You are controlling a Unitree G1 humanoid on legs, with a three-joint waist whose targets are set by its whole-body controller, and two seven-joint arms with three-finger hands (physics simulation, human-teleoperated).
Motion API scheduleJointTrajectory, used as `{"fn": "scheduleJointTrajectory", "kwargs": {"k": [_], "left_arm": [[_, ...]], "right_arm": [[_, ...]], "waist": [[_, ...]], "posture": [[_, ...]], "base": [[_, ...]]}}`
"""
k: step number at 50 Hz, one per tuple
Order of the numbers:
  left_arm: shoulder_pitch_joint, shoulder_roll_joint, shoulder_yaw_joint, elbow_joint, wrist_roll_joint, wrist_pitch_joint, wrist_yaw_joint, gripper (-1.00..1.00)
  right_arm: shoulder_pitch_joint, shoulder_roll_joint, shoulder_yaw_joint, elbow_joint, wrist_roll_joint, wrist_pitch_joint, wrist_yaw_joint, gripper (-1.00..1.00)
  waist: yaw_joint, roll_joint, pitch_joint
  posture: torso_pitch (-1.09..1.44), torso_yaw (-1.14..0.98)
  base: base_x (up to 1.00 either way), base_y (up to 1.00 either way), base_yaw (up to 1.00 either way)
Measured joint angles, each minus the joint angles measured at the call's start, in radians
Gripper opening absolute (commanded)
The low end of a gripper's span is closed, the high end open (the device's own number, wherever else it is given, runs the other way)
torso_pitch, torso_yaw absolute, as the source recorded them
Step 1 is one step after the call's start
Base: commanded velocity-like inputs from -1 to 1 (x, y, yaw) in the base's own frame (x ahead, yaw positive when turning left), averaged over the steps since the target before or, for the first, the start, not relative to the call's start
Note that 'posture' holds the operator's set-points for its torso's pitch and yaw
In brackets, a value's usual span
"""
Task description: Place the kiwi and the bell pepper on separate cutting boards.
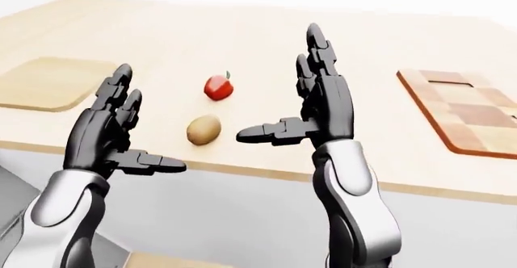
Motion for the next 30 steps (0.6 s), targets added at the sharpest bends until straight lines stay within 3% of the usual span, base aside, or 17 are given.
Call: {"fn": "scheduleJointTrajectory", "kwargs": {"k": [4, 12, 18, 19, 21, 22, 25, 29, 30], "left_arm": [[0.001, -0.001, -0.012, 0.016, -0.004, 0.019, -0.007, 1.00], [-0.004, -0.004, -0.013, 0.005, -0.004, 0.011, -0.009, 1.00], [0.002, -0.002, -0.005, -0.001, -0.007, -0.001, -0.011, 1.00], [-0.002, -0.002, -0.005, -0.003, -0.006, -0.005, -0.010, 1.00], [-0.003, -0.002, -0.004, -0.010, -0.005, -0.017, -0.008, 1.00], [0.000, 0.003, -0.001, -0.008, -0.004, -0.021, -0.007, 1.00], [0.020, 0.002, 0.009, 0.016, 0.003, -0.007, -0.003, 1.00], [0.010, 0.002, 0.001, 0.012, 0.008, 0.010, -0.003, 1.00], [0.007, -0.001, -0.003, 0.007, 0.009, 0.007, -0.004, 1.00]], "right_arm": [[0.011, 0.000, -0.005, 0.021, -0.008, 0.013, -0.004, 1.00], [0.019, 0.005, -0.001, 0.015, -0.021, -0.005, 0.000, 1.00], [0.020, 0.013, 0.005, 0.010, -0.025, -0.020, 0.005, 1.00], [0.018, 0.013, 0.004, 0.009, -0.024, -0.026, 0.006, 1.00], [0.015, 0.015, 0.002, 0.005, -0.020, -0.037, 0.008, 1.00], [0.016, 0.022, 0.005, 0.004, -0.017, -0.041, 0.009, 1.00], [0.027, 0.025, 0.024, 0.018, 0.000, -0.022, 0.014, 1.00], [0.005, 0.014, 0.007, 0.027, 0.009, -0.007, 0.010, 1.00], [-0.004, 0.008, -0.001, 0.027, 0.012, -0.012, 0.008, 1.00]], "waist": [[-0.005, 0.025, -0.010], [-0.030, 0.049, -0.028], [-0.031, 0.023, -0.031], [-0.035, 0.032, -0.025], [-0.048, 0.071, -0.018], [-0.045, 0.077, -0.017], [-0.025, 0.046, 0.002], [-0.013, -0.012, -0.010], [-0.012, -0.016, -0.011]], "posture": [[0.00, 0.00], [0.00, 0.00], [0.00, 0.00], [0.00, 0.00], [0.00, 0.00], [0.00, 0.00], [0.00, 0.00], [0.00, 0.00], [0.00, 0.00]], "base": [[0.00, 0.00, 0.00], [0.00, 0.07, 0.00], [0.00, 0.32, 0.00], [0.00, 0.00, 0.00], [0.00, 0.00, 0.00], [0.00, 0.00, 0.00], [0.00, 0.00, 0.00], [0.00, 0.00, 0.00], [0.00, 0.00, 0.00]]}}
